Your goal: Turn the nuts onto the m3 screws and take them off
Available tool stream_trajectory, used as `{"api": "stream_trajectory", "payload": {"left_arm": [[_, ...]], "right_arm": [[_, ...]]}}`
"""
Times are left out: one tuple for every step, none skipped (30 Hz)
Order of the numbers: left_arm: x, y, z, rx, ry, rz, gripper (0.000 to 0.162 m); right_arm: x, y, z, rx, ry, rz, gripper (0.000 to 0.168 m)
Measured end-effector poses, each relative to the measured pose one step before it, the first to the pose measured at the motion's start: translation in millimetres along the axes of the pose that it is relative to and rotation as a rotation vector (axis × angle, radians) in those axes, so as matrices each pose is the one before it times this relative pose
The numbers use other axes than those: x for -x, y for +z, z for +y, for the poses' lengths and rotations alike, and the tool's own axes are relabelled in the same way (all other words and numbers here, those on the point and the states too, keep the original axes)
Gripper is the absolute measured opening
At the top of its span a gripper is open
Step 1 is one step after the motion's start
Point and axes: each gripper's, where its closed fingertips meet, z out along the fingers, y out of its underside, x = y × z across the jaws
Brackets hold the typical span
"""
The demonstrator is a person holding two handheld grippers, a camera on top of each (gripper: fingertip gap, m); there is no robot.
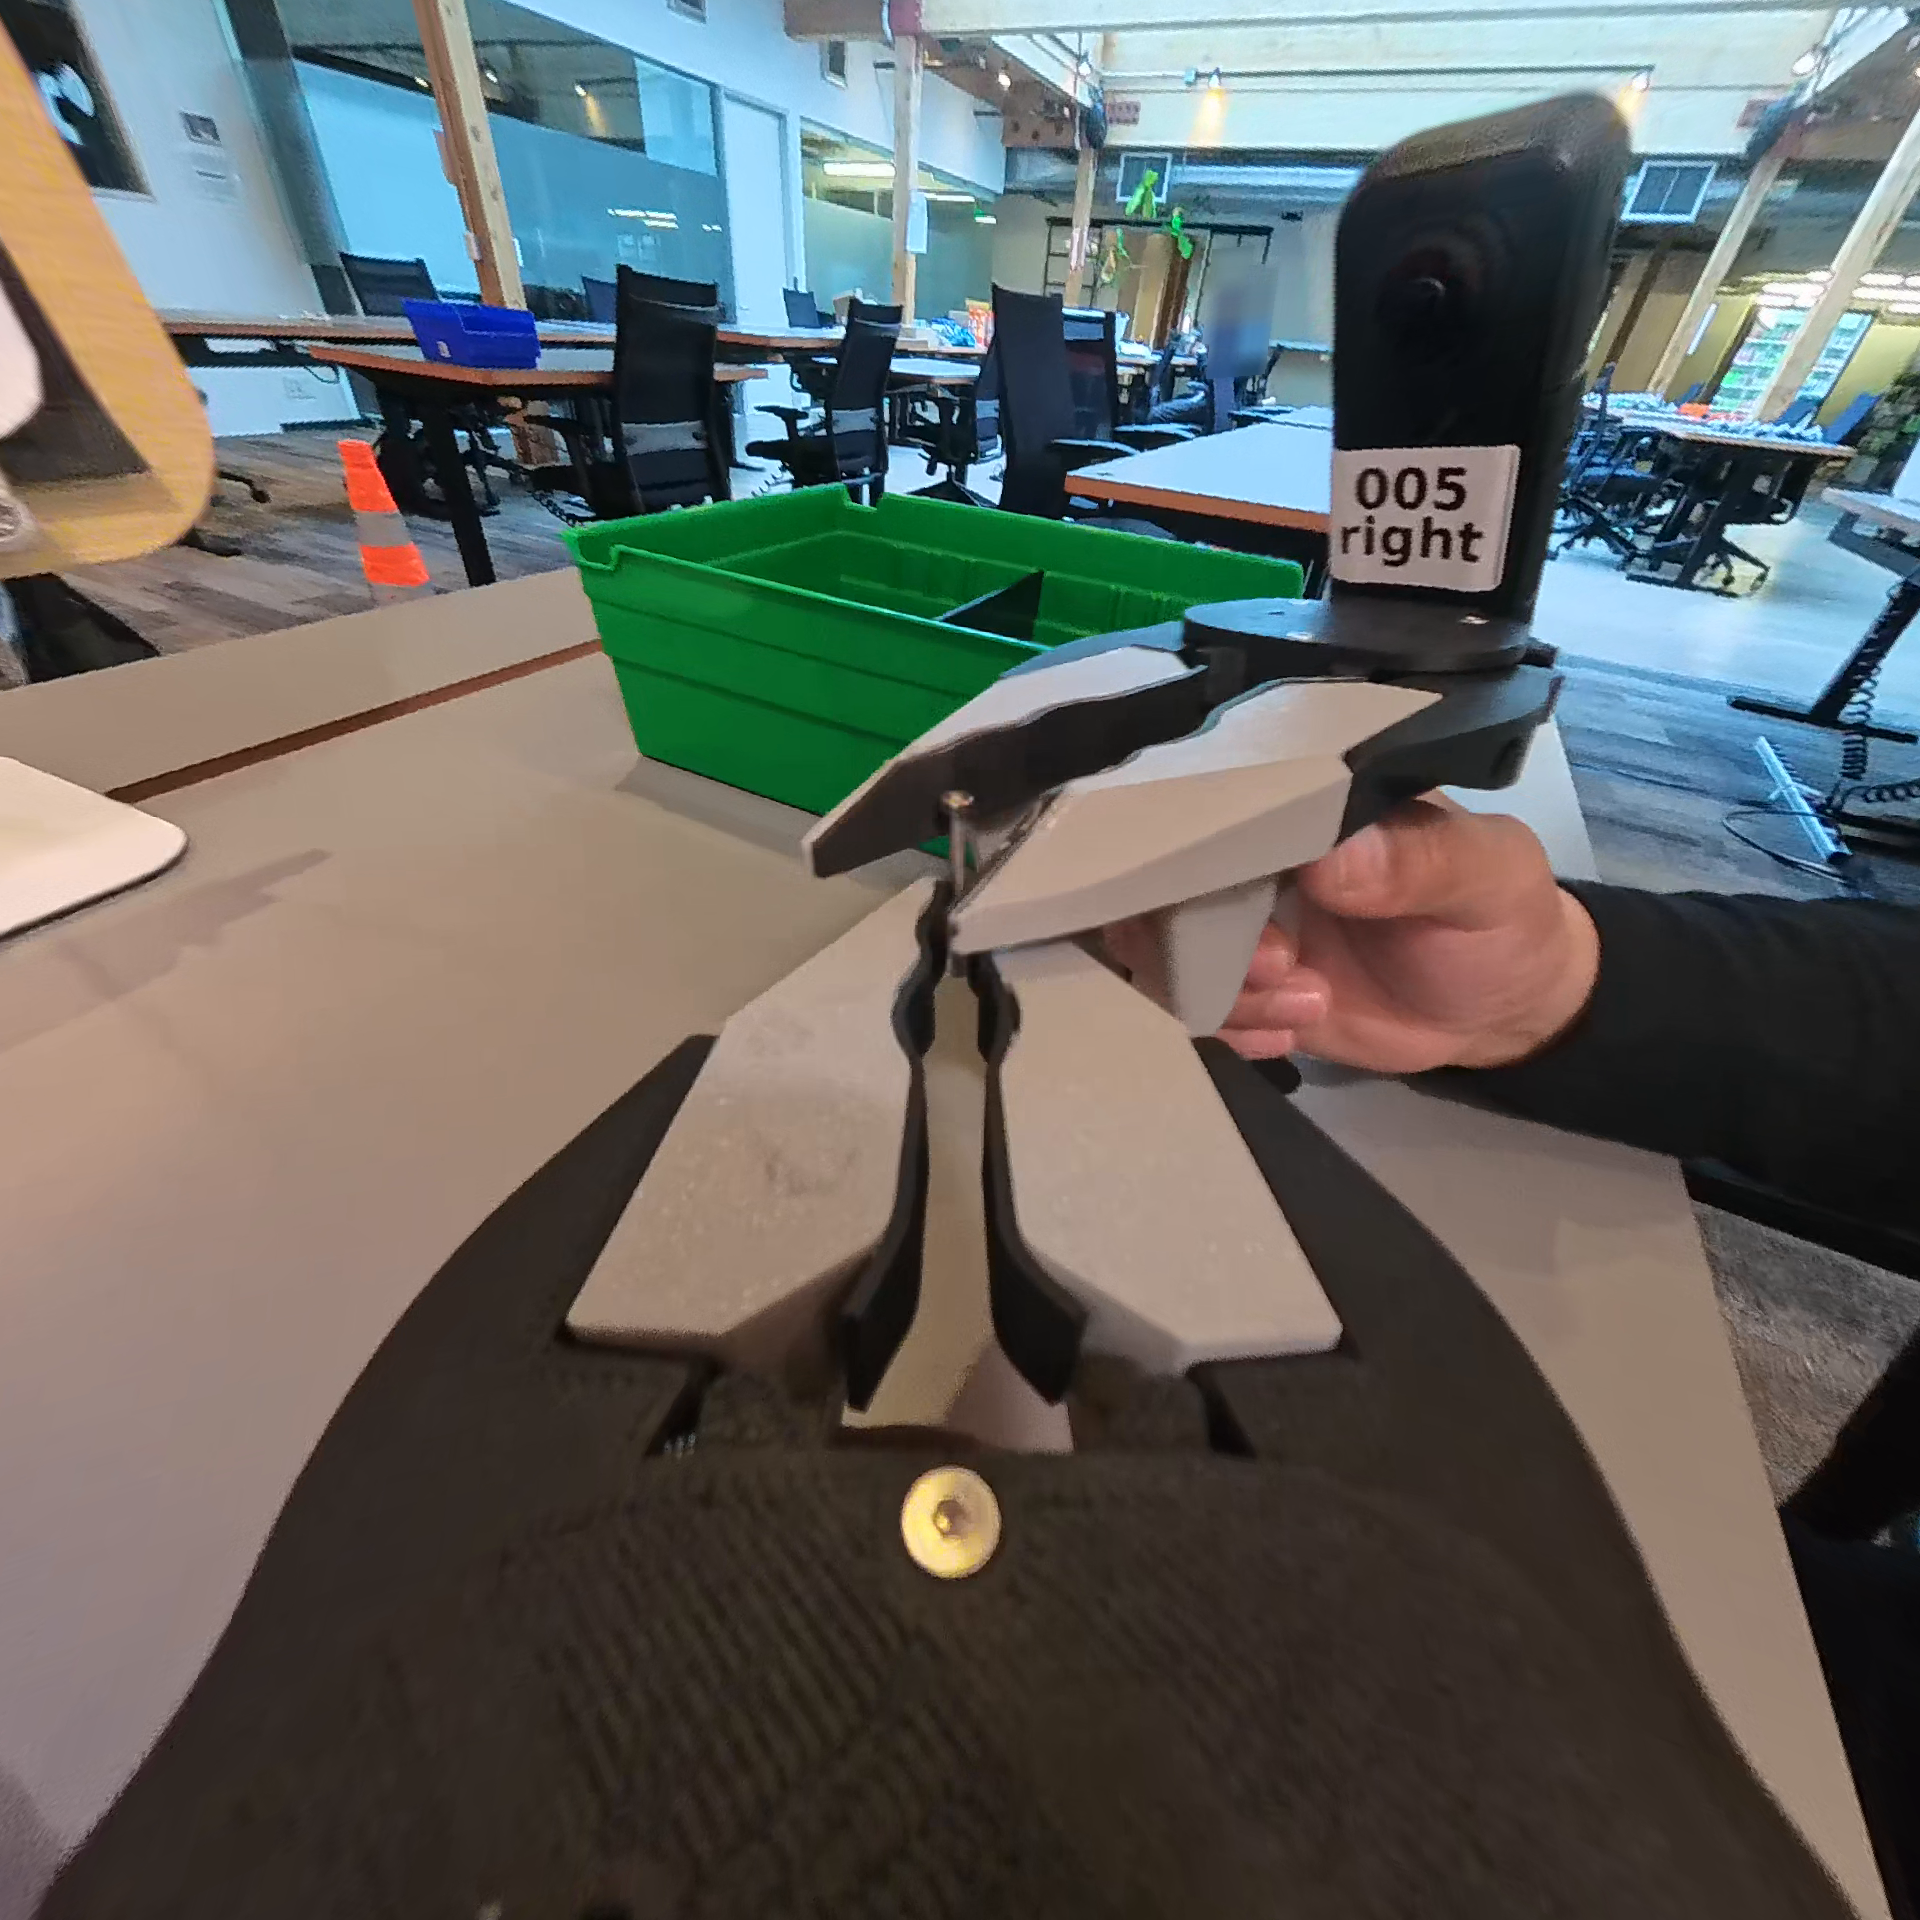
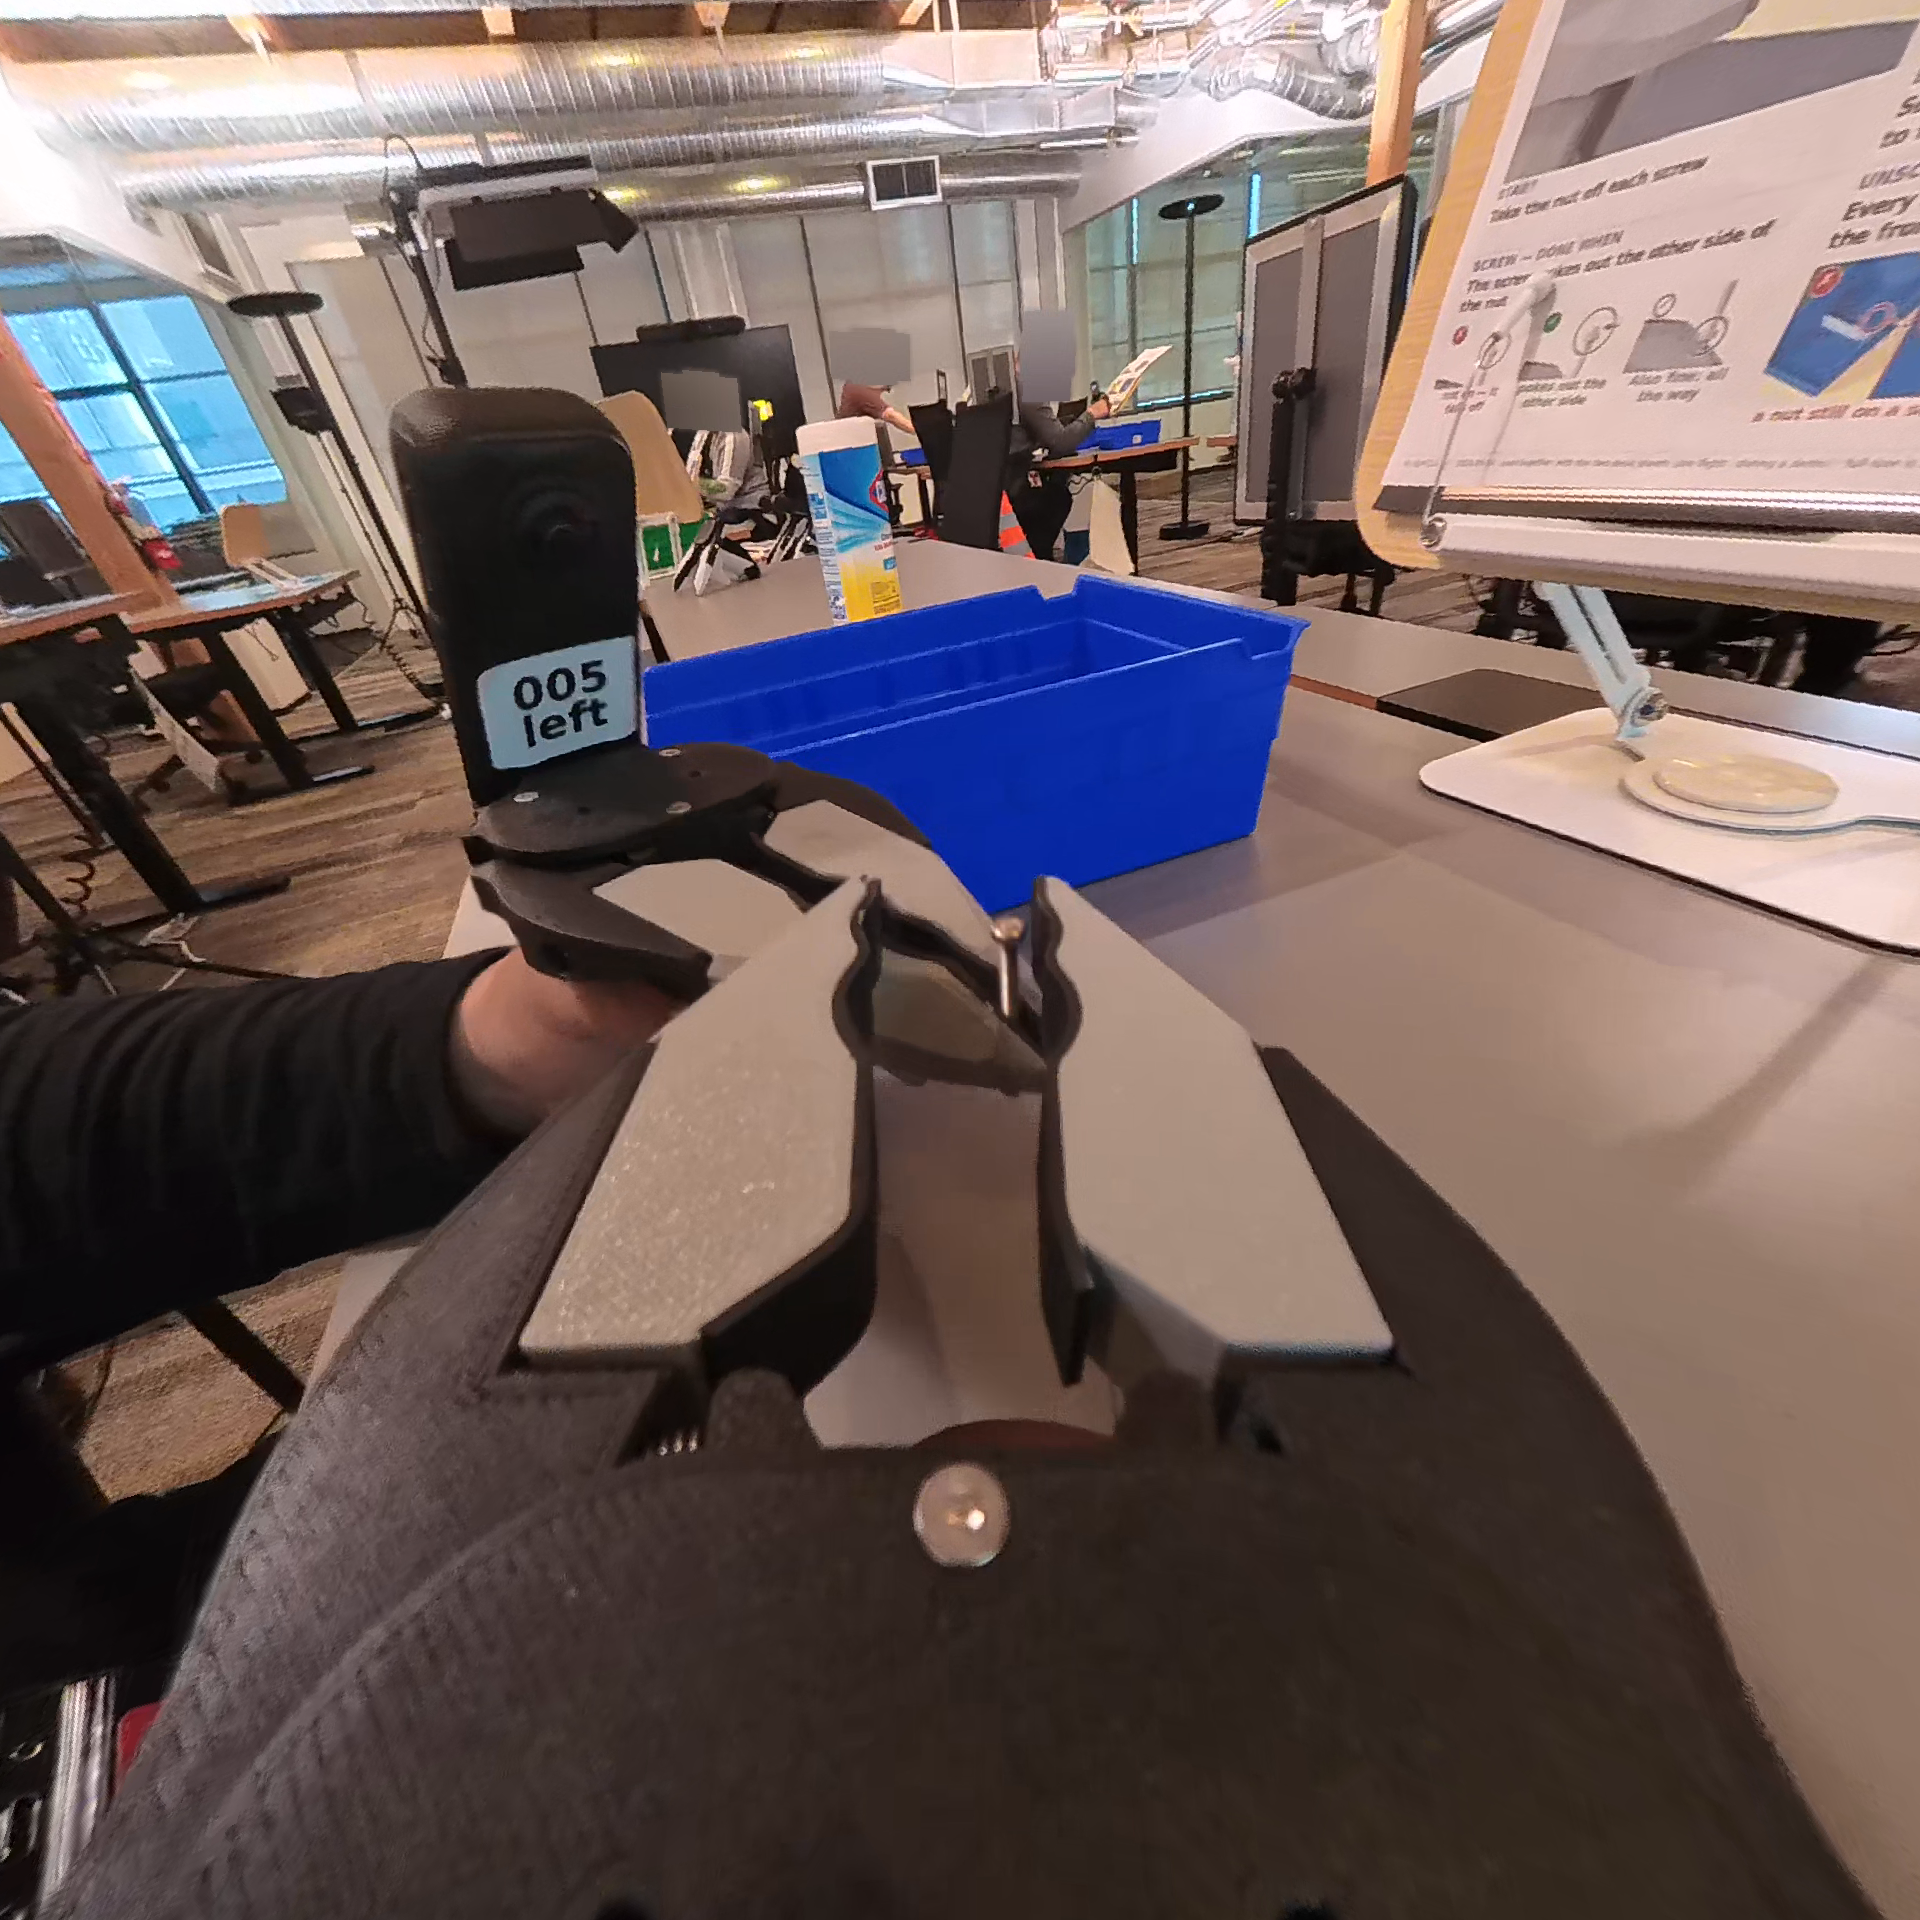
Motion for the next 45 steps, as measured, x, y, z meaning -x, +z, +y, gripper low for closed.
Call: {"api": "stream_trajectory", "payload": {"left_arm": [[2.22, -1.23, -1.71, -0.0091, -0.0031, -0.0098, 0.0], [2.19, -1.12, -1.41, -0.0074, -0.0052, -0.0089, 0.0], [2.46, -0.93, -1.39, -0.0078, -0.0046, -0.0116, 0.0], [2.15, -0.8, -1.06, -0.0061, -0.0031, -0.01, 0.0], [1.42, -0.5, -0.54, -0.0029, -0.0033, -0.0056, 0.0], [1.27, -0.34, -0.36, -0.0024, -0.0022, -0.0061, 0.0], [1.27, -0.26, -0.2, -0.0015, 0.0005, -0.0076, 0.0], [0.71, -0.07, 0.04, 0.0004, 0.0008, -0.0037, 0.0], [0.24, 0.1, 0.24, 0.0012, -0.0018, -0.0016, 0.0], [0.19, 0.05, 0.17, 0.0007, -0.001, -0.0005, 0.0], [-0.07, 0.13, 0.28, 0.0014, -0.0006, 0.0002, 0.0], [-0.42, 0.2, 0.15, 0.0004, -0.0002, 0.0029, 0.0], [-0.42, 0.2, 0.21, 0.0016, -0.0014, 0.002, 0.0], [-0.34, 0.14, 0.21, 0.0006, 0.0017, 0.0011, 0.0], [-0.67, 0.32, 0.35, 0.0025, 0.0016, 0.0031, 0.0], [-0.88, 0.34, 0.53, 0.003, 0.0017, 0.0037, 0.0], [-0.68, 0.39, 0.46, 0.0024, 0.0038, 0.0018, 0.0], [-1.29, 0.51, 1.1, 0.0064, 0.0038, 0.0056, 0.0], [-1.6, 0.71, 1.0, 0.0067, 0.0008, 0.008, 0.0], [-0.91, 0.5, 0.62, 0.003, 0.0022, 0.0031, 0.0], [-0.8, 0.43, 0.36, 0.0019, 0.0023, 0.0035, 0.0], [-1.13, 0.3, 0.32, 0.0023, 0.0004, 0.0052, 0.0], [-0.49, 0.21, 0.15, 0.001, 0.0007, 0.0014, 0.0], [-0.17, 0.2, 0.18, 0.0013, 0.0022, -0.0001, 0.0], [-1.01, 0.4, 0.75, 0.0035, -0.0009, 0.0065, 0.0], [-1.12, 0.58, 0.95, 0.0046, -0.0049, 0.0077, 0.0], [-0.01, 0.4, 0.55, 0.0026, 0.0021, -0.0021, 0.0], [0.23, 0.3, 0.39, 0.0018, 0.0075, -0.0053, 0.0], [0.05, 0.15, 0.4, 0.0028, 0.005, -0.0029, 0.0], [0.26, 0.01, 0.05, 0.0002, 0.0022, -0.0039, 0.0], [0.52, -0.03, -0.15, -0.0013, 0.0017, -0.0048, 0.0], [0.65, -0.01, -0.17, -0.0006, 0.0011, -0.0048, 0.0], [0.68, -0.18, -0.13, -0.0018, 0.0005, -0.0043, 0.0], [0.62, -0.1, -0.23, -0.0018, -0.0003, -0.0047, 0.0], [0.99, -0.14, -0.13, -0.0017, -0.0001, -0.0062, 0.0], [1.25, -0.12, 0.11, -0.0007, 0.0005, -0.008, 0.0], [1.6, -0.09, 0.06, -0.0011, 0.0015, -0.0099, 0.0], [1.38, -0.25, 0.0, -0.0008, 0.0005, -0.0077, 0.0], [1.32, -0.28, -0.19, -0.0022, -0.0007, -0.0065, 0.0], [1.19, -0.22, -0.23, -0.0024, -0.0014, -0.0053, 0.0], [1.07, -0.26, -0.23, -0.0024, -0.0029, -0.0042, 0.0], [1.01, -0.18, -0.26, -0.0017, -0.0036, -0.0039, 0.0], [0.98, -0.17, -0.19, -0.0012, -0.0026, -0.0041, 0.0], [1.08, -0.4, -0.43, -0.0025, -0.001, -0.0052, 0.0], [0.51, -0.25, -0.39, -0.0021, -0.0018, -0.0022, 0.0]], "right_arm": [[-1.8, -1.04, -0.83, -0.0027, -0.0014, 0.0093, 0.025], [-1.67, -1.09, -0.87, -0.0031, -0.0021, 0.0092, 0.025], [-1.58, -0.83, -0.72, -0.003, -0.0039, 0.01, 0.024], [-1.15, -0.66, -0.49, -0.0015, -0.004, 0.0077, 0.024], [-0.93, -0.6, -0.61, -0.0023, -0.0036, 0.0063, 0.024], [-1.36, -0.66, -0.77, -0.0035, -0.0041, 0.0093, 0.024], [-1.19, -0.77, -0.63, -0.0032, -0.004, 0.0077, 0.024], [-0.53, -0.65, -0.88, -0.004, -0.0014, 0.0022, 0.023], [-0.2, -0.59, -0.82, -0.0034, 0.0013, -0.0001, 0.023], [-0.16, -0.58, -0.48, -0.0024, 0.0011, -0.0004, 0.022], [0.15, -0.21, -0.41, -0.0014, -0.0005, -0.0016, 0.021], [0.44, -0.01, 0.03, 0.0, -0.0016, -0.0024, 0.02], [0.84, 0.49, 0.85, 0.0042, -0.0014, -0.0038, 0.019], [0.97, 0.83, 1.35, 0.0076, -0.0021, -0.0037, 0.019], [0.82, 1.01, 1.46, 0.0081, -0.0049, -0.0009, 0.019], [0.89, 1.12, 1.6, 0.0083, -0.0076, 0.0001, 0.019], [1.05, 1.0, 1.37, 0.0074, -0.0081, -0.0003, 0.019], [0.49, 0.94, 0.76, 0.0033, -0.0061, 0.0034, 0.019], [0.53, 0.77, 0.71, 0.004, -0.0045, 0.0012, 0.019], [0.12, 0.4, 0.37, 0.0018, -0.0022, 0.0016, 0.019], [0.42, 0.28, 0.06, 0.0003, -0.001, -0.0015, 0.019], [0.36, 0.31, 0.19, 0.0006, 0.0002, -0.0012, 0.019], [-0.03, 0.28, 0.16, 0.0004, -0.0012, 0.0016, 0.02], [-0.01, 0.34, 0.2, 0.0013, -0.0023, 0.0021, 0.02], [0.16, 0.4, 0.51, 0.0036, -0.0026, 0.0009, 0.02], [-0.14, 0.51, 0.83, 0.0051, -0.0034, 0.0042, 0.02], [-0.38, 0.39, 0.23, 0.0021, -0.0056, 0.0061, 0.02], [-0.18, 0.08, 0.12, 0.002, -0.0072, 0.0052, 0.021], [-0.44, 0.01, 0.11, 0.0027, -0.0078, 0.0067, 0.021], [-0.39, -0.17, -0.08, 0.0013, -0.009, 0.0064, 0.021], [-0.46, -0.17, -0.22, 0.001, -0.0096, 0.0082, 0.021], [-0.75, -0.29, -0.25, 0.0016, -0.0116, 0.0098, 0.021], [-0.16, -0.2, -0.18, 0.0015, -0.0105, 0.0065, 0.021], [-0.2, -0.23, -0.29, 0.0, -0.0071, 0.0045, 0.021], [-0.18, -0.4, -0.37, 0.0002, -0.0044, 0.0033, 0.022], [-0.36, -0.49, -0.57, -0.0014, -0.003, 0.0036, 0.022], [-1.0, -0.77, -0.81, -0.0033, -0.0014, 0.0054, 0.022], [-1.54, -1.24, -1.13, -0.0044, 0.0005, 0.0069, 0.023], [-1.84, -1.34, -1.32, -0.0065, 0.0029, 0.0064, 0.023], [-1.64, -1.48, -1.79, -0.0085, 0.0073, 0.0024, 0.023], [-1.95, -1.56, -1.64, -0.0072, 0.01, 0.0034, 0.023], [-2.69, -1.65, -1.64, -0.007, 0.0086, 0.0075, 0.023], [-2.69, -1.62, -1.69, -0.0078, 0.0082, 0.0078, 0.023], [-1.94, -1.42, -1.6, -0.0083, 0.0096, 0.0029, 0.023], [-0.95, -1.01, -1.16, -0.0071, 0.0102, -0.0015, 0.022]]}}
